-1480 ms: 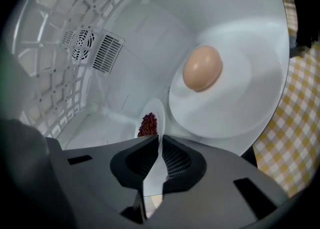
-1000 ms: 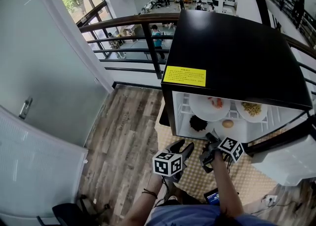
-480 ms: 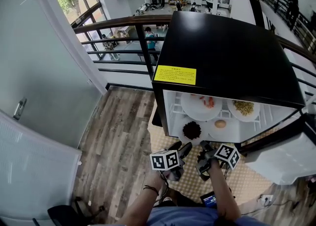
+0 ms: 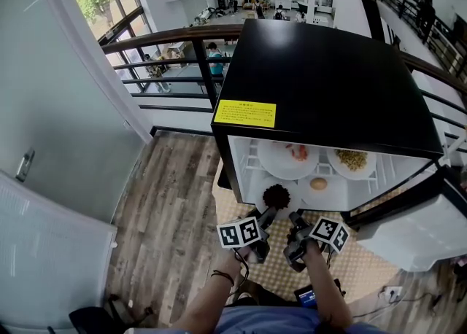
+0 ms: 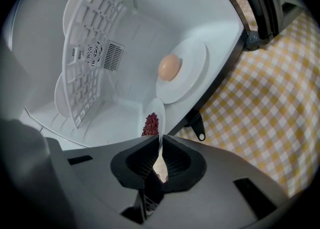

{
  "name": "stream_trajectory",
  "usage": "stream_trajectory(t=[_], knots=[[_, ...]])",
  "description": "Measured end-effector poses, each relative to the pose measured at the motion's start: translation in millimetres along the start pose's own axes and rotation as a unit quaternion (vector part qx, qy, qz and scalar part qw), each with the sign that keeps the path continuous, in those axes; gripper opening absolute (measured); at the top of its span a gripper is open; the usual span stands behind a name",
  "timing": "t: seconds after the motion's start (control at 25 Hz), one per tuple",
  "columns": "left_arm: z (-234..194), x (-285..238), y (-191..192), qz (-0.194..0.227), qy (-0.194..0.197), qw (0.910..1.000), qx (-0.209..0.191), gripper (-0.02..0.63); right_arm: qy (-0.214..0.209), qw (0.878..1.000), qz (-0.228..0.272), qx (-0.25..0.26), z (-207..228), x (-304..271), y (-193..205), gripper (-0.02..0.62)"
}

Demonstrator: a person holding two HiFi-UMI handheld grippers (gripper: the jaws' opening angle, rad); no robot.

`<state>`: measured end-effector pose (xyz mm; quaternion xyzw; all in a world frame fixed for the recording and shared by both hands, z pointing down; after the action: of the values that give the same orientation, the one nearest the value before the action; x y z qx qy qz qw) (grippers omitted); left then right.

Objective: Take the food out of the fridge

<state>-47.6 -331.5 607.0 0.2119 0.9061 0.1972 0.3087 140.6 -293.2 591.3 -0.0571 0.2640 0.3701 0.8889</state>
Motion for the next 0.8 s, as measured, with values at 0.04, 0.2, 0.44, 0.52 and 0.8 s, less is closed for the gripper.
stream_trajectory(t=[0.04, 0.2, 0.44, 0.52, 0.8], knots=[[1, 2, 1, 0.004, 0.007, 1.0000, 0.005, 0.163, -0.004, 1.000, 0.000, 0.005, -1, 2, 0, 0.029], [3, 14, 9, 0.015, 0.023, 0.9994, 0.022, 0.150, -0.018, 1.000, -0.007, 0.020, -7, 8, 2, 0.029], [10, 33, 18, 0.023, 0.035, 0.9989, 0.020, 0.144, -0.031, 0.999, -0.012, 0.036, -12, 20, 16, 0.029], [15, 40, 21, 0.024, 0.042, 0.9987, 0.016, 0.141, -0.037, 0.998, -0.011, 0.044, -15, 28, 21, 0.029], [34, 73, 37, 0.033, 0.062, 0.9975, -0.001, 0.133, -0.049, 0.995, -0.006, 0.090, -30, 61, 46, 0.031]])
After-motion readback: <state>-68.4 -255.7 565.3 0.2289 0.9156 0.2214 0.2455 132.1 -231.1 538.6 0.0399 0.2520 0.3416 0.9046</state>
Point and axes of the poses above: the fingertips, and each gripper's own axes: x backward along the fingers, z to its right, y out of its underside, the point moved 9 cm from there along x, backward along the fingers, and after that the axes turned 8 degrees about -z, right-handed, at the moved point
